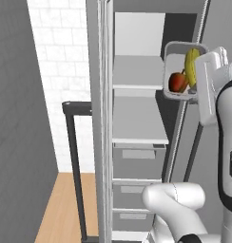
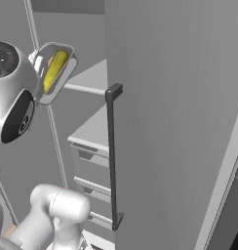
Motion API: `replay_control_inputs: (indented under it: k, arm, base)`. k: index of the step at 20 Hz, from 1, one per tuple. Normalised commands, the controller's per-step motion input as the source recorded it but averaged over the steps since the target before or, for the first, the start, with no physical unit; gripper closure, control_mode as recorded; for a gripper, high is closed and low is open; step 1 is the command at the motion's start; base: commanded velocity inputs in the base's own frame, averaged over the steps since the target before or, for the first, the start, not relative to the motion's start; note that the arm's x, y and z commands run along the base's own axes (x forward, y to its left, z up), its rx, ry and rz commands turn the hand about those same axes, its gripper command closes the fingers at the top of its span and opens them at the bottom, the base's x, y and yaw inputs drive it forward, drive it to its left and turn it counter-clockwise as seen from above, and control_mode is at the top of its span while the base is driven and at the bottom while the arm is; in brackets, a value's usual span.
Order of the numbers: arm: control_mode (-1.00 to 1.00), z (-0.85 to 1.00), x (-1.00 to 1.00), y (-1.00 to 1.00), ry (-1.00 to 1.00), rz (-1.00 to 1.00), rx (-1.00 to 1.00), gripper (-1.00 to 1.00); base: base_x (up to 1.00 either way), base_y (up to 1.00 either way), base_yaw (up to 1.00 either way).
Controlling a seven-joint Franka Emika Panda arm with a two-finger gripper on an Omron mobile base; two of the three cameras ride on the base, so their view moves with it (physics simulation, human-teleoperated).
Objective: Take the meat container that has the fish and place it on the second highest rack of the freezer. Then take the vegetable container that has the bell pepper and cucumber and place it on the highest rack of the freezer.
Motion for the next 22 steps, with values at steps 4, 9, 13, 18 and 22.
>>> replay_control_inputs:
  k: [4, 9, 13, 18, 22]
  arm:
    - [-1.0, 0.0, 0.49, 0.0, -0.06, 0.0, 0.04, 1.0]
    - [-1.0, 0.0, 0.71, 0.0, 0.0, 0.0, 0.01, 1.0]
    - [-1.0, 0.0, 0.75, -0.04, 0.0, 0.0, 0.0, 1.0]
    - [-1.0, 0.0, 0.7, -0.01, 0.01, 0.0, 0.0, 1.0]
    - [-1.0, -0.13, 0.48, -0.01, 0.0, 0.0, 0.0, 1.0]
  base:
    - [0.0, 0.0, 0.0]
    - [0.0, 0.0, 0.0]
    - [0.0, 0.0, 0.0]
    - [0.0, 0.0, 0.0]
    - [0.0, 0.0, 0.0]
